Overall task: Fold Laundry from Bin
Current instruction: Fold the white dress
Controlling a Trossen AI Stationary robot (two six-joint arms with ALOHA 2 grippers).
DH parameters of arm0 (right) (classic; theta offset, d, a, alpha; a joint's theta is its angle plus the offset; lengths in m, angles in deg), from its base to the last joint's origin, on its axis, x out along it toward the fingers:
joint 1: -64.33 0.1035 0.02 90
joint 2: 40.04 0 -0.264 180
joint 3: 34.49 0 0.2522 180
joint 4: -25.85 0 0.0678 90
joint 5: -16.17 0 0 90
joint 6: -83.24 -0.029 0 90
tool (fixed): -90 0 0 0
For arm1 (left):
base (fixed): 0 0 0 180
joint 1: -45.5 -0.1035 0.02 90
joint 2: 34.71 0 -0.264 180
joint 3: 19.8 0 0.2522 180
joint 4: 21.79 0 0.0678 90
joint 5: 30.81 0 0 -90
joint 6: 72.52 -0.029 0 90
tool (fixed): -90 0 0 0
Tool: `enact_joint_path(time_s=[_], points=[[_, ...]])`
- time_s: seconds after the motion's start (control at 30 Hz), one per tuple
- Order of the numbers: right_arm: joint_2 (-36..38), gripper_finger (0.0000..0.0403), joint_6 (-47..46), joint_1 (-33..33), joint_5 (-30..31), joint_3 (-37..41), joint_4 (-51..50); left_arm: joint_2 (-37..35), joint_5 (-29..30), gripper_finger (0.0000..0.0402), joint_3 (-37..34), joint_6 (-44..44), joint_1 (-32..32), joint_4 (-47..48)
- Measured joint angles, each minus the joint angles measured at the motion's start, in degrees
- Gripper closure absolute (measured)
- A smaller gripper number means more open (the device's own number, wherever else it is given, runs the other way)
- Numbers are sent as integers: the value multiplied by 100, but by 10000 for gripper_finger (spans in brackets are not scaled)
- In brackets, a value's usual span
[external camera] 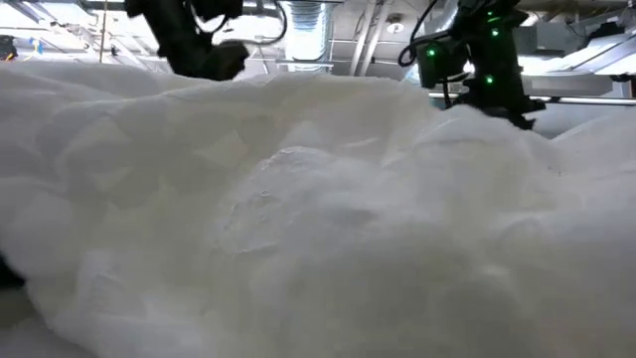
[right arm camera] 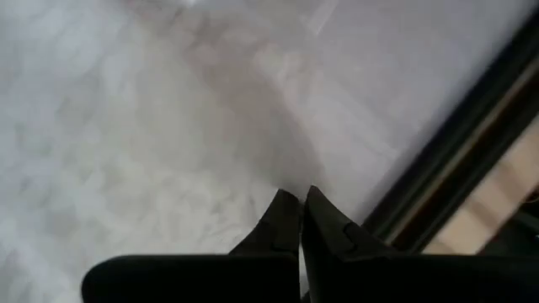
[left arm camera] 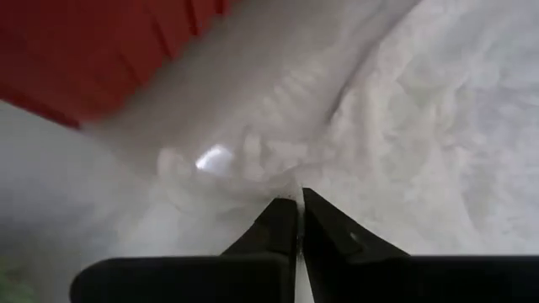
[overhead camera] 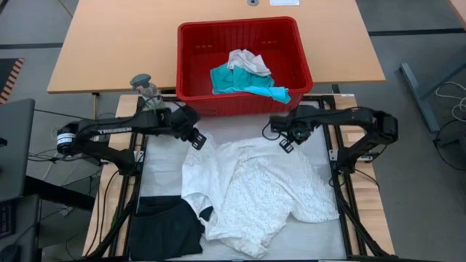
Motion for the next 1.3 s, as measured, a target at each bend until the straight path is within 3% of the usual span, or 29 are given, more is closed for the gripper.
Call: enact_joint_path(time_s=[0.23,0.43,0.53,0.7,0.8,0.93,1.0,1.1,1.3], points=[[0,381,473,-457,493,-404,-406,0,226,401,937,-628,0,391],[0,381,931,-772,820,-505,-626,0,1301,401,1783,-1627,-10,1385],[0,381,957,-881,972,-559,-695,0,1502,401,2087,-1960,-93,1637],[0,381,1267,-940,1044,-574,-719,6,1308,401,2219,-2747,-307,1709],[0,381,1503,-952,1110,-574,-727,110,1498,401,2219,-3524,-491,1928],[25,381,1601,-986,1475,-574,-778,299,1661,401,2219,-3892,-823,2002],[99,381,1611,-986,1711,-574,-788,363,1500,401,2219,-3613,-956,1853],[271,381,1598,-986,1728,-574,-770,382,745,401,2219,-3023,-988,1601],[723,381,1537,-765,1506,-574,-758,382,-28,401,2219,-2637,-545,1496]])
